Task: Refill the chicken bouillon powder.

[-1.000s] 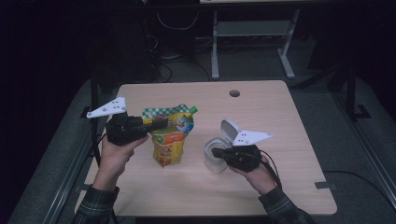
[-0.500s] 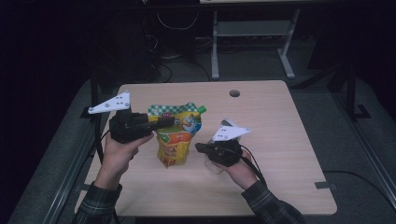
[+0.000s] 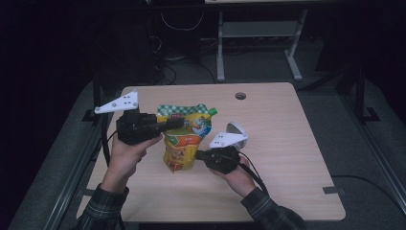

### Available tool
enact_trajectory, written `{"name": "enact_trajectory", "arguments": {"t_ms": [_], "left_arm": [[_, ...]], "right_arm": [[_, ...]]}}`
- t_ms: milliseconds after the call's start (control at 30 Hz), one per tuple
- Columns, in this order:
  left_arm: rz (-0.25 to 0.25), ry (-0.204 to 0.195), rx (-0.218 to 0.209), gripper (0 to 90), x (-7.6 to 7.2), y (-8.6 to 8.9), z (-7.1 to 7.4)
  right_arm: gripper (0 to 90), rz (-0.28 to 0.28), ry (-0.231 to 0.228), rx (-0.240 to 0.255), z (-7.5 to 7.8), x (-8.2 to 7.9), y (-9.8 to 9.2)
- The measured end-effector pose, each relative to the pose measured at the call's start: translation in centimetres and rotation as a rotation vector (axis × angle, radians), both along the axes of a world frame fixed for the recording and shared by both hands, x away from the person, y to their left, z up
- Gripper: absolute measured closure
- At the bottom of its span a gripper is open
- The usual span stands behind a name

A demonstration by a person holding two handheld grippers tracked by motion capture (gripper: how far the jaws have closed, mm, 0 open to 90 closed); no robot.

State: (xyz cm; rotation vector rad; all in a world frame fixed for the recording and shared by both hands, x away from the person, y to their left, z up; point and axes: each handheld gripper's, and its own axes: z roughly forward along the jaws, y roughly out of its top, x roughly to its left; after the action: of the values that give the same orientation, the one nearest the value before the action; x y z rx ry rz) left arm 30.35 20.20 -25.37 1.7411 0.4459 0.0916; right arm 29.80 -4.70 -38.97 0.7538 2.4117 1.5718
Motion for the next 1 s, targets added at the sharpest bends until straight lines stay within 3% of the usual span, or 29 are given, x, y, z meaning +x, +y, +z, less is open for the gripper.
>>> {"name": "enact_trajectory", "arguments": {"t_ms": [367, 633, 1000], "left_arm": [[0.002, 0.022, 0.015, 90.0, 0.4, -0.7, -0.3], [0.011, 0.049, 0.054, 90.0, 1.2, -1.5, -0.7], [0.008, 0.089, 0.101, 90.0, 2.3, -2.8, -1.1]], "right_arm": [[89.9, 0.023, -0.006, 0.016, -1.2, -1.2, 1.8], [89.9, 0.057, -0.018, 0.027, -2.1, -1.5, 2.7], [90.0, 0.125, -0.023, 0.078, -3.1, -1.9, 3.5]]}}
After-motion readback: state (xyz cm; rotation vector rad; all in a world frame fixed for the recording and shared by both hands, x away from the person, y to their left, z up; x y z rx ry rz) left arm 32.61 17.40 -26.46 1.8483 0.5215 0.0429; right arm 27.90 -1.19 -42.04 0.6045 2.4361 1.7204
